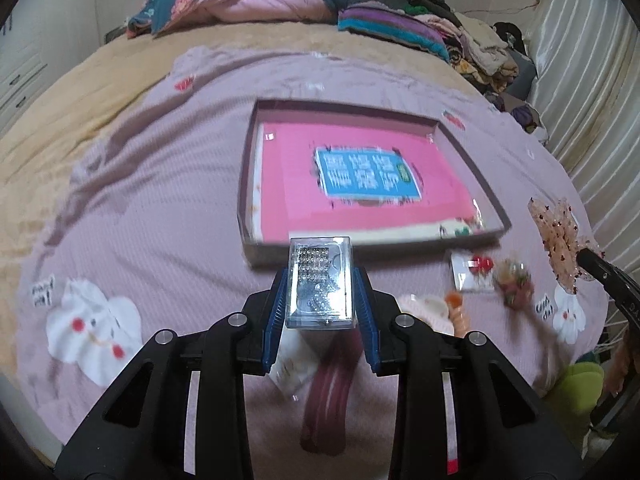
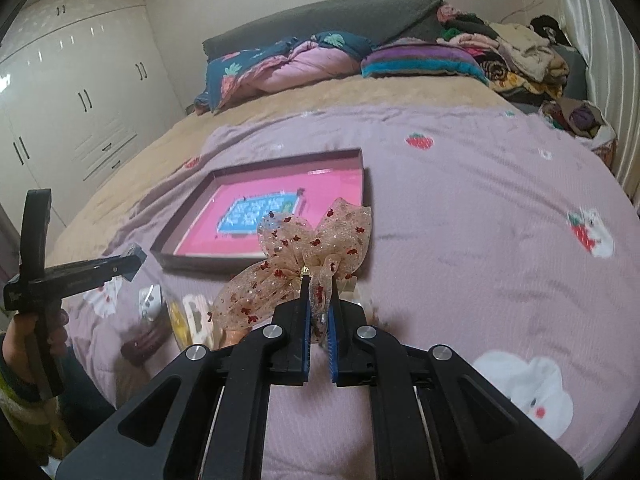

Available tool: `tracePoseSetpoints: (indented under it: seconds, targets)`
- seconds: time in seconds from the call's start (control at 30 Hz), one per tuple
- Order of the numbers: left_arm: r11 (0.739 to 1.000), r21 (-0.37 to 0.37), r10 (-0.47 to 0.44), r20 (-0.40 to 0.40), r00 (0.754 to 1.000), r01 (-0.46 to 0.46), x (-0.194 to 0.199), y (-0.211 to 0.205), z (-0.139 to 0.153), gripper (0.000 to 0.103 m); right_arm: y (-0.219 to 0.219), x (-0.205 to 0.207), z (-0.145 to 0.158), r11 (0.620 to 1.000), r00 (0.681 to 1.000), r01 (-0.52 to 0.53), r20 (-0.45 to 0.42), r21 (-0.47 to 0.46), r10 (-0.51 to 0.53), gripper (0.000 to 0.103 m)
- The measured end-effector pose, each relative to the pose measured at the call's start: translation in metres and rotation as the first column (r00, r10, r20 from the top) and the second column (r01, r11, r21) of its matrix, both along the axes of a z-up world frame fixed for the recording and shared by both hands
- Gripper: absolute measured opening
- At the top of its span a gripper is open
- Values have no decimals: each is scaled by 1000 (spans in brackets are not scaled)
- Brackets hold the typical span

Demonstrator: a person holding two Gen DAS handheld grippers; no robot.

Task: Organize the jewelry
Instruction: 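Carry both items into the tray and open both tools to release them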

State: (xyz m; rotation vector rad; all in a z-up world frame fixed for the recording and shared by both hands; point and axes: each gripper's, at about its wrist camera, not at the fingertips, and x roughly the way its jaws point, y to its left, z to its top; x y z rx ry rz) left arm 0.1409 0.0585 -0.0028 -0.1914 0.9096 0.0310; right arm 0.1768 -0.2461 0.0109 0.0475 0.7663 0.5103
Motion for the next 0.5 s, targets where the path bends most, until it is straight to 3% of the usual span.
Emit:
tracePoseSetpoints:
  seconds: [0.5]
  targets:
    - [1000,10,19,30,999,-19,57,13,12,24,55,56,19,998,997,-53,52,-20,54,6]
